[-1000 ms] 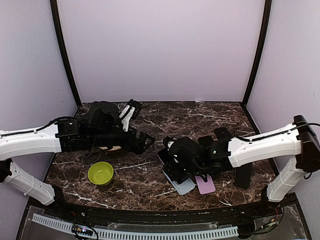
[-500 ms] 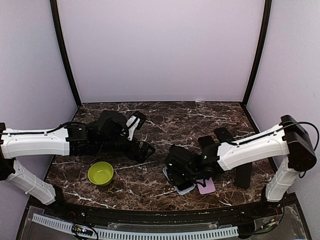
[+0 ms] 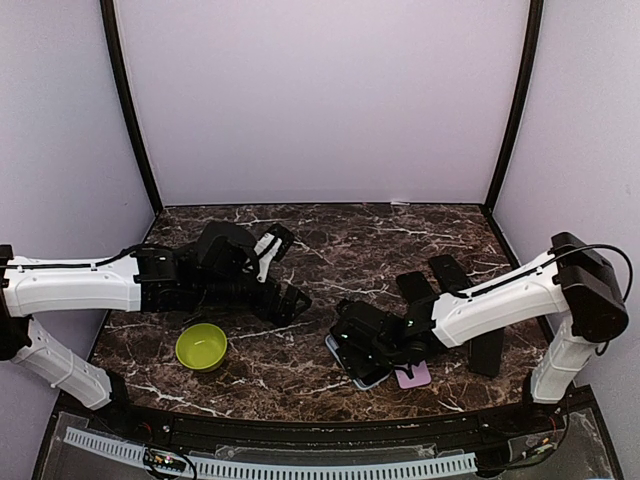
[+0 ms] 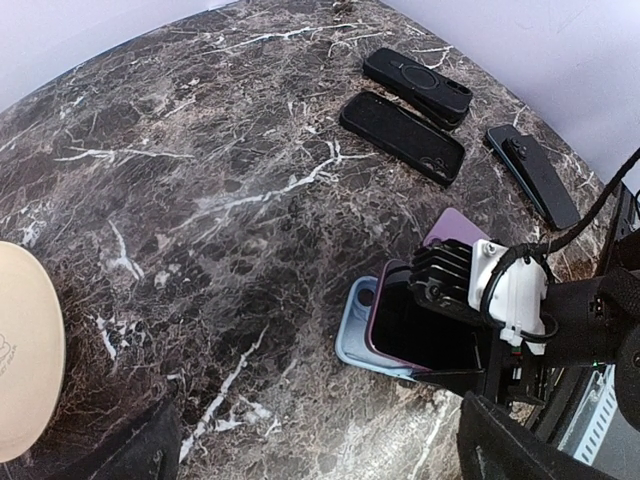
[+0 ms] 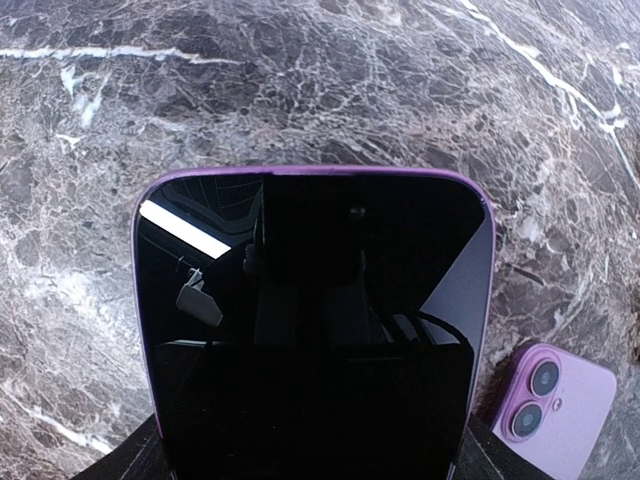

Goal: Put the phone into the phone case

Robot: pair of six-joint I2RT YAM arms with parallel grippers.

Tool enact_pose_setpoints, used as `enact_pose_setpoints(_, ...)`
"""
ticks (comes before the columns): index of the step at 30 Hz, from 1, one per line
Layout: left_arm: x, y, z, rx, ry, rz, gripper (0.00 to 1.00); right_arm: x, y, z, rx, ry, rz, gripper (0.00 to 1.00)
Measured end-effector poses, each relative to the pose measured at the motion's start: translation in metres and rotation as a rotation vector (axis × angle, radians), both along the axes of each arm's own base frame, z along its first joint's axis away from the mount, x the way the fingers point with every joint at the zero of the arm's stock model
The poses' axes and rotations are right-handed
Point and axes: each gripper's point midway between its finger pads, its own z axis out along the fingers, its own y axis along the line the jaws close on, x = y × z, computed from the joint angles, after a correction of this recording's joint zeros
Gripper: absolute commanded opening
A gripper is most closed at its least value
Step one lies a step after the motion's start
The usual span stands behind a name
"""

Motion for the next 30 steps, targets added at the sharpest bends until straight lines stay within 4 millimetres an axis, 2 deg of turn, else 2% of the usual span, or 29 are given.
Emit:
enact_pose_setpoints(6, -0.0004, -0.0003, -0.0002, 0.005, -0.005, -0.009, 0.99, 0.0033, 0.0053, -0.0019, 0.004, -0.014, 0.025, 0.25)
enact_pose_setpoints(9, -0.0004, -0.0005, -0.0003, 0.008, -0.007, -0.013, 0.99, 0.0041, 0.0059, -0.0028, 0.006, -0.014, 0.024, 0.30)
enact_pose_setpoints(11, -0.0001, -0.0008, 0.0005, 0.008, -0.010, -0.014, 0.99, 0.0041, 0.0059, -0.0037, 0.007, -0.012, 0.019, 0.39)
enact_pose_setpoints(16, 0.0007, -0.0022, 0.0040, 0.004, -0.018, -0.018, 0.99, 0.0041, 0.0058, -0.0037, 0.013, -0.008, 0.008, 0.76)
enact_pose_setpoints(20, 0.0009, -0.0024, 0.0026, 0.011, -0.020, -0.021, 0.99, 0.0038, 0.0051, -0.0032, 0.015, -0.001, -0.007, 0.90)
enact_pose_setpoints(23, 0.0011, -0.0027, 0.0006, 0.017, -0.018, -0.023, 0.99, 0.0014, 0.0011, -0.0061, -0.001, 0.014, -0.012, 0.93)
enact_pose_setpoints(30, 0.0011, -0.0027, 0.0005, 0.021, -0.022, -0.027, 0.99, -0.0039, -0.0036, -0.0074, -0.037, 0.045, 0.000, 0.92)
